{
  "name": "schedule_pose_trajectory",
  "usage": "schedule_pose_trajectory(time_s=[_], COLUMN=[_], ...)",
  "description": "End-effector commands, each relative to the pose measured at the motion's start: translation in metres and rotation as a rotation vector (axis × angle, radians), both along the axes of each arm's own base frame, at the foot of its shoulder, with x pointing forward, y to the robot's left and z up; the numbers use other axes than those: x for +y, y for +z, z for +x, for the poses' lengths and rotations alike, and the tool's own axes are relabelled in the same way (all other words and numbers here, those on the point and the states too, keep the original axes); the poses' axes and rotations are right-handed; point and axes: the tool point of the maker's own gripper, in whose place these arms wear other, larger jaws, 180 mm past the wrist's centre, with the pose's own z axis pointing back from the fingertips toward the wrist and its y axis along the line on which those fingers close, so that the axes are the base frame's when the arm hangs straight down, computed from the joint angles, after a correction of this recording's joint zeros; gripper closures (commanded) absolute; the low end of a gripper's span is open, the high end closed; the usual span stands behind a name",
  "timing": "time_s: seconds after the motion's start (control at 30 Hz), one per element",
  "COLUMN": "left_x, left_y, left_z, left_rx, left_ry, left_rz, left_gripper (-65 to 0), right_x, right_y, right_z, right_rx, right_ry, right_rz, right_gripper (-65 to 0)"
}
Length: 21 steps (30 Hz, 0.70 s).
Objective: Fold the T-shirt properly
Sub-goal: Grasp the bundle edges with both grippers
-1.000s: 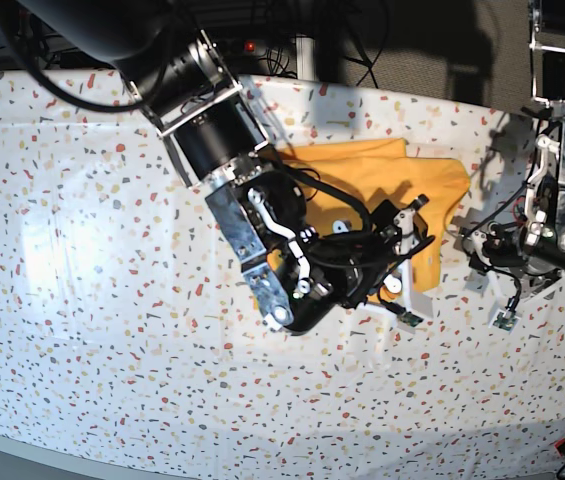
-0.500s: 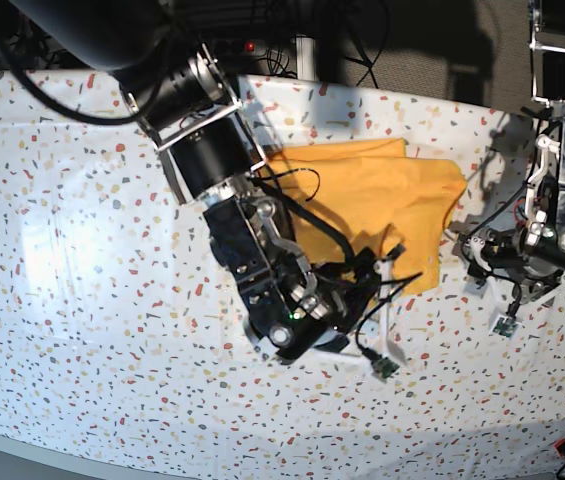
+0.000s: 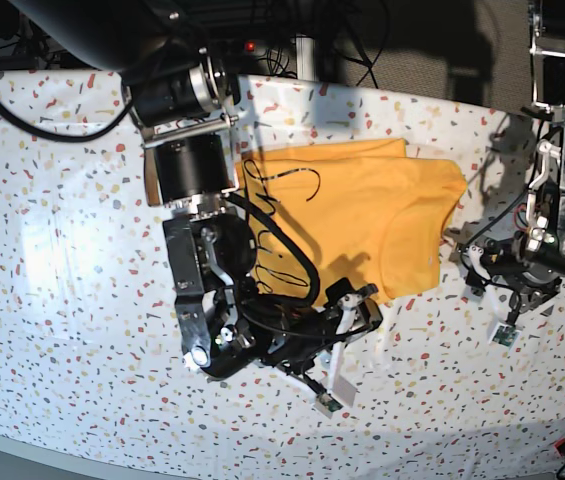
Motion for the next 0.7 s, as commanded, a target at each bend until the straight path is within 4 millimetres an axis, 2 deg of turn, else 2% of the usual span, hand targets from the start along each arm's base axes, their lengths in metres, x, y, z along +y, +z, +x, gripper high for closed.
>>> schedule_pose_trajectory(time_s=[0.0, 0.17, 0.27, 0.37, 0.47, 0.67], left_x=[-0.003, -0.075, -0.104, -0.122, -0.131, -0.143], left_y=[0.018, 0.032, 0.043, 0.05, 0.055, 0.049], left_z=[0.009, -0.001, -0.014, -0.031, -0.043, -0.077], left_rx=[-0.055, -0.047, -0.03, -0.002, -0.016, 0.006], left_ry=[-0.008, -0.246, -0.369, -0.452, -0.507, -0.542], left_rz=[-0.044, -0.392, -0.523, -0.591, -0.586, -0.591], left_gripper=[-34.4, -34.4, -34.4, -34.4, -34.4, -34.4], right_x=[-0.001, -0.021, -0.025, -0.033, -0.041, -0.061], right_y=[0.027, 0.031, 0.034, 0.029, 0.015, -0.041], right_z=[0.019, 0.045, 0.052, 0.058, 0.063, 0.065], right_rx=[-0.111, -0.225, -0.27, -0.287, -0.277, -0.184], right_ry=[-0.021, -0.153, -0.182, -0.202, -0.212, -0.227], right_rz=[0.006, -0.065, -0.067, -0.076, -0.072, -0.107], right_gripper=[-31.0, -31.0, -31.0, -31.0, -31.0, -31.0])
